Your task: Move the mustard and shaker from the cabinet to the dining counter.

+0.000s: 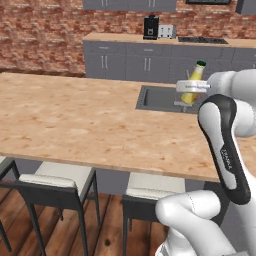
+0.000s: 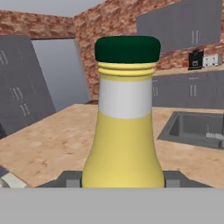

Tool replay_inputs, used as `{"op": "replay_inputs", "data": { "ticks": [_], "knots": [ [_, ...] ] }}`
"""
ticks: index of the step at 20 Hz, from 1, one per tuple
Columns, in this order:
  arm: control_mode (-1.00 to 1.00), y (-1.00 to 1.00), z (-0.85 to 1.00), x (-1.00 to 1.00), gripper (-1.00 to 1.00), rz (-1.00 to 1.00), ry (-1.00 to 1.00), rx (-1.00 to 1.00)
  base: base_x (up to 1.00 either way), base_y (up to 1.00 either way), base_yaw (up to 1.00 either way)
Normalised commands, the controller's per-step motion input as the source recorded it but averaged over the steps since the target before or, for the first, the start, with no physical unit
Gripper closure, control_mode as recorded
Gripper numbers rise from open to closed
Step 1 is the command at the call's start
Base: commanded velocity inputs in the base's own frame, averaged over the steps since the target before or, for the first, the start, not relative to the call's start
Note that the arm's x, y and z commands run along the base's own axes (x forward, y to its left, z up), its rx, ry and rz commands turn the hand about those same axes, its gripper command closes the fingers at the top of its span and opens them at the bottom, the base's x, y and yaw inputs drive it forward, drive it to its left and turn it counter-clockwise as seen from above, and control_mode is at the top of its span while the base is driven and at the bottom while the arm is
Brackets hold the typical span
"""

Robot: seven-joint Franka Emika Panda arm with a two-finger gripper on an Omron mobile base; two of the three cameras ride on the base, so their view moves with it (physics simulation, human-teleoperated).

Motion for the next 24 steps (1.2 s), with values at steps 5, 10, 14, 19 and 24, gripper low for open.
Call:
{"op": "replay_inputs", "data": {
  "ticks": [5,10,14,19,24],
  "knots": [
    [-1.00,-0.29,-0.27,0.09,1.00,0.40,0.02,-0.01,0.00,0.00,0.00],
    [-1.00,-0.23,-0.36,0.24,1.00,0.33,0.00,-0.04,0.00,0.00,0.00],
    [-1.00,-0.03,-0.50,0.19,1.00,0.26,-0.07,-0.18,0.00,0.00,0.00],
    [-1.00,0.03,-0.61,0.30,1.00,0.15,-0.13,-0.16,0.00,0.00,0.00],
    [-1.00,0.00,-0.69,0.31,1.00,0.16,-0.08,-0.05,0.00,0.00,0.00]
  ]
}}
